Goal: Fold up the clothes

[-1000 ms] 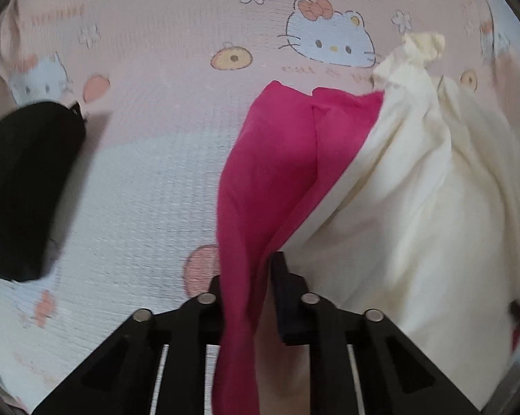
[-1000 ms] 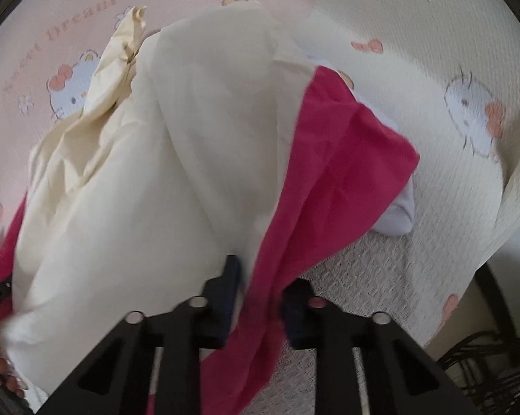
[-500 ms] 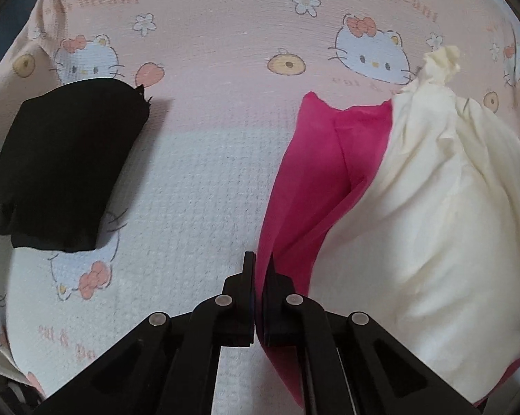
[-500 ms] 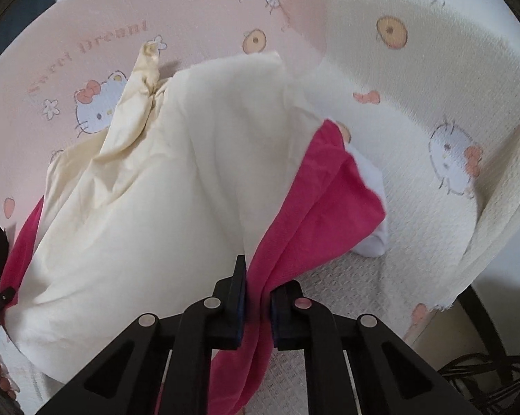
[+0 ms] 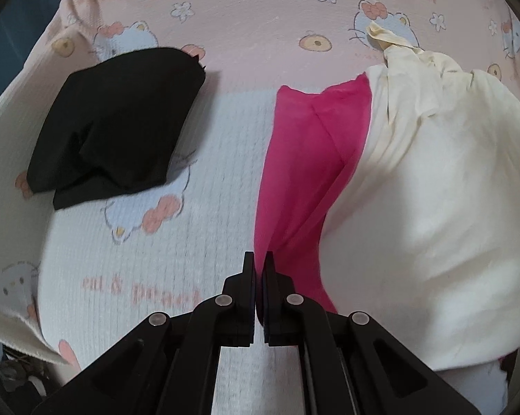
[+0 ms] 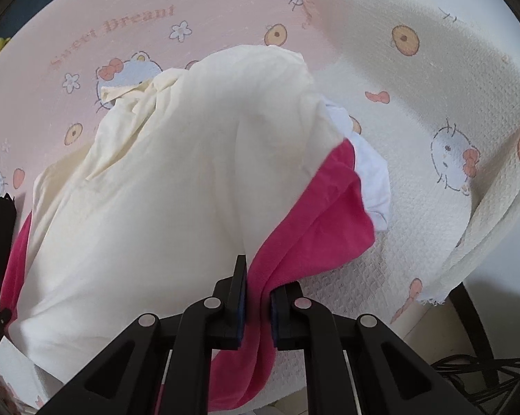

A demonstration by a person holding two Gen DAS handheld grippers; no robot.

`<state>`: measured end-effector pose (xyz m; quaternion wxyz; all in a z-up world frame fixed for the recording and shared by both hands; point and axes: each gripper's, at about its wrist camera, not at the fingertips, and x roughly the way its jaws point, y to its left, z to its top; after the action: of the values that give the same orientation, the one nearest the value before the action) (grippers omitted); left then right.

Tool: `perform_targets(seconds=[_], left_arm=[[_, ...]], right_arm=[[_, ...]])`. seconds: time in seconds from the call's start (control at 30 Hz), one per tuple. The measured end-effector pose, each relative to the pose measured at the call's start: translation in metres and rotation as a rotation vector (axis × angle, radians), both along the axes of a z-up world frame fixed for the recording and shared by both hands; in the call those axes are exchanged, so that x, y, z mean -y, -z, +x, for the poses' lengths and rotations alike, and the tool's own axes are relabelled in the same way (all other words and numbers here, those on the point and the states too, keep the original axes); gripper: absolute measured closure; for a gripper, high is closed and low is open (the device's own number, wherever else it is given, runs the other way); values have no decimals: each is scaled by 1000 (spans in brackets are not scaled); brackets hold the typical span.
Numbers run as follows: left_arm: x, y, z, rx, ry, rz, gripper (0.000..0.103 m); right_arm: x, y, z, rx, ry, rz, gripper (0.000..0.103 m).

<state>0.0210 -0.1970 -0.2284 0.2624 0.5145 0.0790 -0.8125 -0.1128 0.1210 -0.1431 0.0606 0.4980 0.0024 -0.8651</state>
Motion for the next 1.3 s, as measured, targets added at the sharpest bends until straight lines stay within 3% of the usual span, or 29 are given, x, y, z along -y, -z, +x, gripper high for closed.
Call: perform_targets(seconds=[0.17,0.3,0.5,0.7,0.87,0.97,1.03,1.1,1.3], left_arm=[[-4,2,10,-17,8,-4,101],[3,-3,21,-119,-11,67,101],[2,-12,34,-161,17,109,101],[12,-22,47,-272,11,287,101],[19,-33,53,-356,-19,347,100],[23,-30,54,-344,-35,370,100],[26,-27,54,-336,-42,396,100],[30,-23,58,-343,-58,438,100],[41,-18,61,-346,-85,499,100]], right_arm=[[4,0,5,30,8,-1,95],[12,-4,7,15,-1,24,94],[23,-9,17,2,-32,70,94],[26,-16,24,-8,-48,92,94],[30,-26,29,-21,-57,97,92],[34,-37,36,-48,-76,96,85],[37,-45,41,-74,-89,97,68],[39,-52,44,-95,-100,93,62],[45,-66,47,-105,-114,73,61]])
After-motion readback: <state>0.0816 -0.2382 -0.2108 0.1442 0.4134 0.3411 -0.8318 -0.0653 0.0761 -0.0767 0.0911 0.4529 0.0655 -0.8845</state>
